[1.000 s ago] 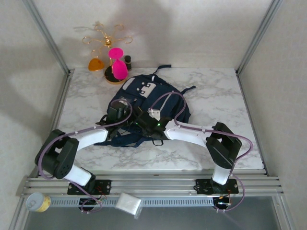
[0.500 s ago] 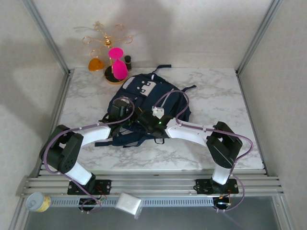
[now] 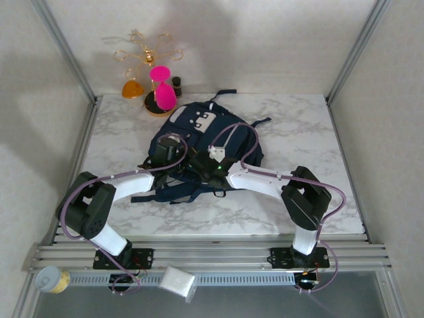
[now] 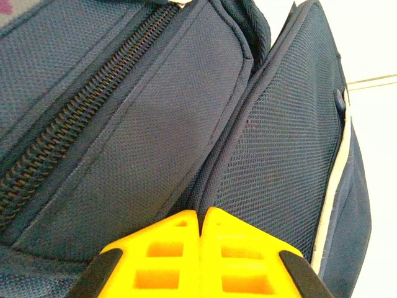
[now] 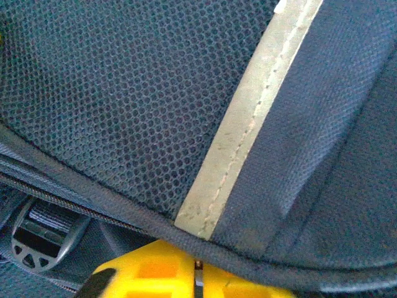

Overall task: Pack the student bag
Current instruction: Zip the student bag at the center of the table.

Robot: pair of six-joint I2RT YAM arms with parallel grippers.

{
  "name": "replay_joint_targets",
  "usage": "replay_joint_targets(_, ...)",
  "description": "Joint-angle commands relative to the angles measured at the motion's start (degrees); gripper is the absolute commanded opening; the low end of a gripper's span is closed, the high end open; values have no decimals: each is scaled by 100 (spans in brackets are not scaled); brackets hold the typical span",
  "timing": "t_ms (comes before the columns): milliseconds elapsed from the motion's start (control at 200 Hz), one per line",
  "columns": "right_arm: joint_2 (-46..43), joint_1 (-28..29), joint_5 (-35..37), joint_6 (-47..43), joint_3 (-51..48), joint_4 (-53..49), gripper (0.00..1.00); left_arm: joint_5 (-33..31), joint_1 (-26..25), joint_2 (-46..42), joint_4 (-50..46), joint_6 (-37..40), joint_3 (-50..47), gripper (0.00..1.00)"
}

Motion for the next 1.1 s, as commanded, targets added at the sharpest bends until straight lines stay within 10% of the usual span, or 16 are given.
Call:
replay_joint_targets(0, -311, -61, 86, -313, 6, -251, 0, -458, 114, 55, -461, 342, 340, 0)
replay_joint_targets(451, -1200, -430, -1674, -1750, -535, -50, 0, -223, 811, -399, -1656, 1231, 861, 0)
replay_joint_targets(481, -1190, -423, -1925, -1780, -515, 95, 0, 14, 796, -465, -1683, 1154, 838, 11)
replay_joint_targets(691, -1177, -457, -2053, -1820, -519, 347, 0, 134, -97, -1624, -674, -661, -266, 46)
replay_joint_targets(1091, -1326, -566, -2283, -1935, -906, 876, 0, -839, -961, -1347, 723, -3034, -1026, 47)
